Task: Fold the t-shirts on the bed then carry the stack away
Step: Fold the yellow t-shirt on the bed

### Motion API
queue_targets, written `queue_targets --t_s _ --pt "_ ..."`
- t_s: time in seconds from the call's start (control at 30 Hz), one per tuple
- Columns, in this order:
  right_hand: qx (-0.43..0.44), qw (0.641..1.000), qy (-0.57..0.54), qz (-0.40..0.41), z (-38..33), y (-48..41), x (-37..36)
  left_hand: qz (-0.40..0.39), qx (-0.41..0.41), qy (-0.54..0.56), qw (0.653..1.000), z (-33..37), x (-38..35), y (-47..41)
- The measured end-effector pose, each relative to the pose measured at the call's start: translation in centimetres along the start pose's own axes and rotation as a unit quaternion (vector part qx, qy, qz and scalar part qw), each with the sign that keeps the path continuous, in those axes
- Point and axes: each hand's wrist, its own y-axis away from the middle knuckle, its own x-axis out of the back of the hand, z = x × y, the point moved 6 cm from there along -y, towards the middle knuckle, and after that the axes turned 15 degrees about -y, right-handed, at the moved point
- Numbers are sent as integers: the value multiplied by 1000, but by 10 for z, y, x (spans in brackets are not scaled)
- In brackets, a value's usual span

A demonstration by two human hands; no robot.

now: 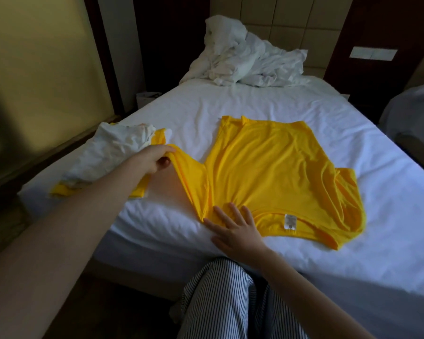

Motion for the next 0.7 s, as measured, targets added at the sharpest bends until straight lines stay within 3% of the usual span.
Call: queue_targets --t_s 0.07,0.13,0.2,0.27,0.33,0.4,0.47,0.7 --pt "-6 1000 0 -8 0 0 1 -53 -46 2 998 30 -33 14" --pt "-17 1000 -2 -18 -1 2 0 -156 -75 -6 985 55 -78 35" --pt "-25 1000 -4 -17 -2 6 -2 -235 -103 -77 963 69 -114 55" --pt "-26 1000 -7 -10 -4 10 -3 -201 -189 -171 946 79 -130 58" --pt "-26 1000 -5 -2 -3 11 -4 -75 -291 -297 906 72 -128 50" --pt "-28 1000 -2 -4 -2 11 -6 17 -326 -476 816 36 -131 39" --pt "-26 1000 -2 -8 -2 11 -8 21 -316 -606 730 -15 -142 30" --pt "3 999 21 -29 1 11 -8 -37 -255 -649 716 -25 -157 18"
